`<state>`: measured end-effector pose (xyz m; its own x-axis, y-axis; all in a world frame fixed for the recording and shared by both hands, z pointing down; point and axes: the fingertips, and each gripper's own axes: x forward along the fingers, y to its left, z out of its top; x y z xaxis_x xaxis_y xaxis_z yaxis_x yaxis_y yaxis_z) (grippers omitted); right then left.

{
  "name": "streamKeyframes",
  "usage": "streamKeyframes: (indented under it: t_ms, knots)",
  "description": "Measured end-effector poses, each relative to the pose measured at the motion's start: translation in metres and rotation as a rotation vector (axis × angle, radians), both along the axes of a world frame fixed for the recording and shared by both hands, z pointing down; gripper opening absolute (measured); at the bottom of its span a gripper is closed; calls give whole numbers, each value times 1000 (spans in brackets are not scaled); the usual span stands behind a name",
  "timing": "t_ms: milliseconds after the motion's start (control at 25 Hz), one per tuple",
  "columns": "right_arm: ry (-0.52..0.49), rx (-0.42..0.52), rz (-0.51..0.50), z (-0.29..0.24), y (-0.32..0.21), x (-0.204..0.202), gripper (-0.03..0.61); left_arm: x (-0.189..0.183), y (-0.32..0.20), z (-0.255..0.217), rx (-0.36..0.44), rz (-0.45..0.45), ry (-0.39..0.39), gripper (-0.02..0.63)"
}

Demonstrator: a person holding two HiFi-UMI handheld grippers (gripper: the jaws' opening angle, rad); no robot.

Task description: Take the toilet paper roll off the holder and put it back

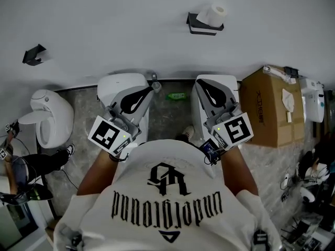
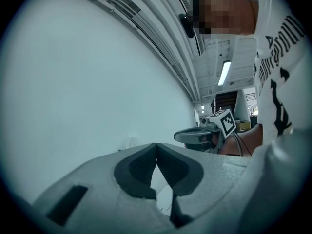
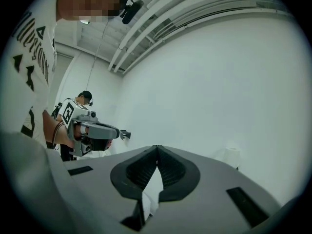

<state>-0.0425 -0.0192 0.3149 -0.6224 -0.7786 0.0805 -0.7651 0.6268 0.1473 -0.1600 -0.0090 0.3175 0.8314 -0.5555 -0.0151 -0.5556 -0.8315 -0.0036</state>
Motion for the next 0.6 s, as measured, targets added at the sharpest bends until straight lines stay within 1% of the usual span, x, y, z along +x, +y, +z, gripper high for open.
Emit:
streamKeyframes:
  t_ms: [320,600]
  knots:
    - [-1,-9,45,7,52,-27,15,-35,50,11,-17,32,-5,12]
    - [5,-18,55,2,88,-36,14,-46,78,11,-26,44,-4,12]
